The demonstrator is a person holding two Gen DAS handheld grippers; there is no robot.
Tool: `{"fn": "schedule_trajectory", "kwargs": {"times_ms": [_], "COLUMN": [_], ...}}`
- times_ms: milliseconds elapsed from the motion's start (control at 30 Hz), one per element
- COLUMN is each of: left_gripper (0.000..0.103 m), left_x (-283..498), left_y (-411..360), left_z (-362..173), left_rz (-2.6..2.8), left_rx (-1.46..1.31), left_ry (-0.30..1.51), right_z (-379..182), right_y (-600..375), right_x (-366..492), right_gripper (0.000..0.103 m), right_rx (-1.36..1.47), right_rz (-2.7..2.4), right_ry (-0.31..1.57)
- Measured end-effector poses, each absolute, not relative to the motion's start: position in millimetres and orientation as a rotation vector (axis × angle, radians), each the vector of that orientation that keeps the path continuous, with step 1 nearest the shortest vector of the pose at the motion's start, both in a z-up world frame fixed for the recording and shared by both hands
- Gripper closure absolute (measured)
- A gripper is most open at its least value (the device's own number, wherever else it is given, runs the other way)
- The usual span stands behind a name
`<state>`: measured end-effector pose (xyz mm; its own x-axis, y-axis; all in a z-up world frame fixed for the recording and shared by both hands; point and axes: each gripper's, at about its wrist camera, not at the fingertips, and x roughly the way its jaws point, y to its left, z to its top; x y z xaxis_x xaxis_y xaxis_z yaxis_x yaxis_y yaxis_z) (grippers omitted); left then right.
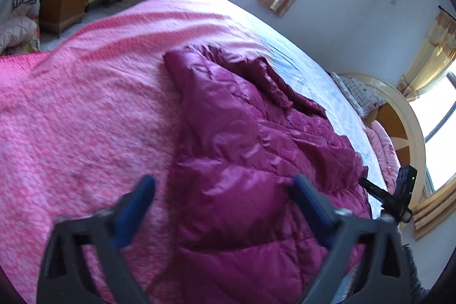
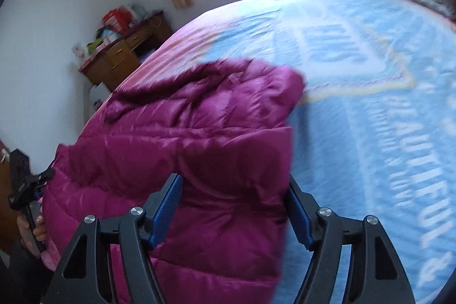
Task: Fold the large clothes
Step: 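Grasp the jacket edge with the left gripper while the right gripper grasps the other edge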
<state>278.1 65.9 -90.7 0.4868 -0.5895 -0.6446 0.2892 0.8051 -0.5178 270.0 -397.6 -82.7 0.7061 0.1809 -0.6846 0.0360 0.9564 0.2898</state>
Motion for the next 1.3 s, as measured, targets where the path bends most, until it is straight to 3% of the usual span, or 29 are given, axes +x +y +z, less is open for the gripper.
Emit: {"fn": "schedule_trajectory", "kwargs": {"times_ms": [33,67,100,133,167,300,533,867,1000,1300], "left_gripper": [0.043,0.048,0.059,0.070,0.075,0.087,0.089,0.089,0.089,0.089], "left_x": [276,276,270,266,259,231,199,305,357,421], "left_y": [63,61,58,57,55,56,56,31,11,-12], "left_z": [-90,-90,-87,-84,-81,-67,-40,16,2,-88], "left_rz": [-0.552,-0.539,-0.517,-0.506,-0.503,-0.494,-0.485,-0.401,-0.328,-0.172], "left_rx": [-0.349,-0.329,-0.298,-0.276,-0.257,-0.201,-0.135,-0.171,-0.167,-0.113], "left_ry": [0.915,0.905,0.880,0.859,0.837,0.762,0.636,0.557,0.575,0.725], "right_z": [-80,-78,-75,-70,-67,-48,-9,66,51,-56], "right_y": [-395,-394,-395,-395,-394,-372,-346,-357,-372,-381], "right_x": [266,263,257,250,245,217,177,263,331,418], "right_gripper": [0.061,0.074,0.081,0.084,0.089,0.090,0.090,0.090,0.090,0.090], "right_rx": [0.262,0.252,0.262,0.277,0.278,0.185,0.114,0.012,0.032,-0.010], "right_rz": [0.066,0.056,0.051,0.055,0.054,-0.004,-0.021,-0.075,-0.146,-0.329], "right_ry": [0.771,0.761,0.743,0.718,0.707,0.658,0.538,0.420,0.475,0.657]}}
